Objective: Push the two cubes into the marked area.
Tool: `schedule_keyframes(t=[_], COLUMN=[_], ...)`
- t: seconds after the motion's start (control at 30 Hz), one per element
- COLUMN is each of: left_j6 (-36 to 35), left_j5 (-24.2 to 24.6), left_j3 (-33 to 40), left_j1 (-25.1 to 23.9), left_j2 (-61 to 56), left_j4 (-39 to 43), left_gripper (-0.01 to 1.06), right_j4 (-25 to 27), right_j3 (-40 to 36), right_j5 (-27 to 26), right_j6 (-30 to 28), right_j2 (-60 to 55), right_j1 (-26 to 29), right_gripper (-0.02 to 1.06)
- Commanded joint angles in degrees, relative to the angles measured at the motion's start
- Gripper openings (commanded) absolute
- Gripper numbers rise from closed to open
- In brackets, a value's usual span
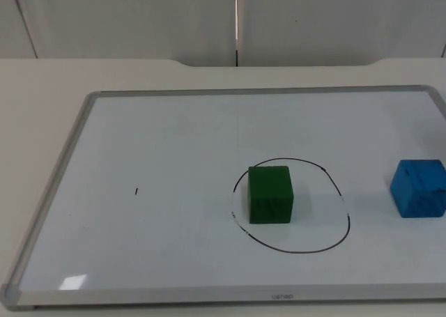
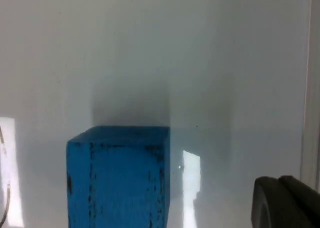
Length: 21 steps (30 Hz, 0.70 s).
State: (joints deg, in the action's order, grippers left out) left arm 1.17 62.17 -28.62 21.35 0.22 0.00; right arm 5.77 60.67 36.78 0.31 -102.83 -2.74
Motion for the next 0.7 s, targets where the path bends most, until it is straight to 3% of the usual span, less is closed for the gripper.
schedule_keyframes(t=[0.0,0.37,0.67], left_j6=[0.1,0.1,0.1], left_j5=[-0.6,-0.6,-0.6], left_j3=[0.3,0.3,0.3], left_j1=[-0.2,-0.2,-0.2], left_j2=[-0.2,-0.2,-0.2], left_j4=[0.0,0.0,0.0], left_gripper=[0.00,0.00,0.00], right_j4=[0.5,1.6,1.0], right_j3=[0.2,0.2,0.2], right_j5=[-0.6,-1.0,-3.4], right_j6=[0.1,0.1,1.9], right_j2=[-2.0,-4.8,-4.9], right_j1=[0.2,-0.1,-5.1], right_gripper=[0.00,0.00,0.00])
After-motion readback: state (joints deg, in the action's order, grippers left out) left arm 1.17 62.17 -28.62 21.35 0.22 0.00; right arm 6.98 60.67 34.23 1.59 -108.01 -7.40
